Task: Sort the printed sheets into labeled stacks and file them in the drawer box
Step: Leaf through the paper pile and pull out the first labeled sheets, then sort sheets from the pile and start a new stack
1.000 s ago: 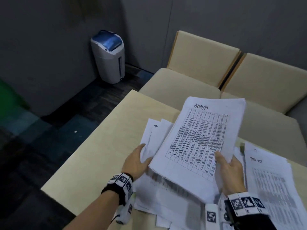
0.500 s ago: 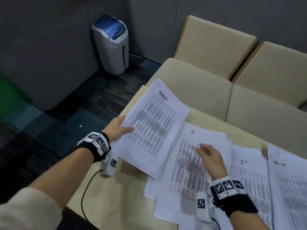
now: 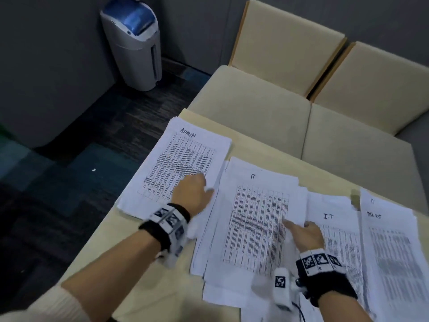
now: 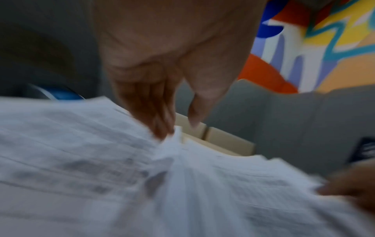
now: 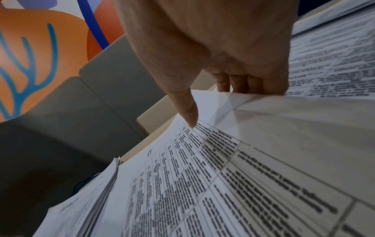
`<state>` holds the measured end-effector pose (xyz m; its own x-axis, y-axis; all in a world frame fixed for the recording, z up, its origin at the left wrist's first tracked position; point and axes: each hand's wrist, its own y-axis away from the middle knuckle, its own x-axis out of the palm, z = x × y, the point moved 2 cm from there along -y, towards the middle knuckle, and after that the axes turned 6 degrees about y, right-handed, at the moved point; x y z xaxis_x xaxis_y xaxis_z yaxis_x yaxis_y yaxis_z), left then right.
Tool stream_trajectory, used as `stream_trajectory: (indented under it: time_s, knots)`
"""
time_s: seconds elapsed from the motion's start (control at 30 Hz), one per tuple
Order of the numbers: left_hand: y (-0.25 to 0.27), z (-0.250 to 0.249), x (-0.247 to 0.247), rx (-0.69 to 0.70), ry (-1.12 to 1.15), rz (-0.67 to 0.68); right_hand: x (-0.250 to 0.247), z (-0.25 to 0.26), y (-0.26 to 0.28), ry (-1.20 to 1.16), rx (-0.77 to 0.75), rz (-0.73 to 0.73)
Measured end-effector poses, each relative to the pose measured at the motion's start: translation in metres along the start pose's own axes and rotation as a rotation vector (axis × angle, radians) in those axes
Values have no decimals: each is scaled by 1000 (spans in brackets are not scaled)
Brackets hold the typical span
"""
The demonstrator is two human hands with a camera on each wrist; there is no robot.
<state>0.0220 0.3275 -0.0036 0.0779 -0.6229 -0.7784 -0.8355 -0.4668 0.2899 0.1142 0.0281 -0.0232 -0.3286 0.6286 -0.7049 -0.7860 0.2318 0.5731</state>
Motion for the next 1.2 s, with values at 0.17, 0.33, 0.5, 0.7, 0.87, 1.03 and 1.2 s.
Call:
stream_trajectory:
  time_s: [0.17, 0.33, 0.5, 0.7, 0.87, 1.03, 1.2]
  knots:
    - [27, -29, 38, -64, -319, 257, 1, -3, 9, -104, -4, 166]
    - [36, -28, 54, -41, -205, 171, -13, -6, 27, -51, -199, 95]
    - [58, -21, 85, 71, 152, 94, -75, -31, 30, -195, -262, -149]
    - [81, -23, 125, -25, -88, 82, -131, -85, 15, -342, -222, -115]
    - [84, -37, 131, -100, 56, -204, -142, -125, -17, -276, -186, -28]
    - [74, -56, 129, -425, 389, -160, -156, -153, -33, -249, -198, 2]
    - [71, -79, 139, -388, 418, 20, -165, -178, -42, -321, -138, 42]
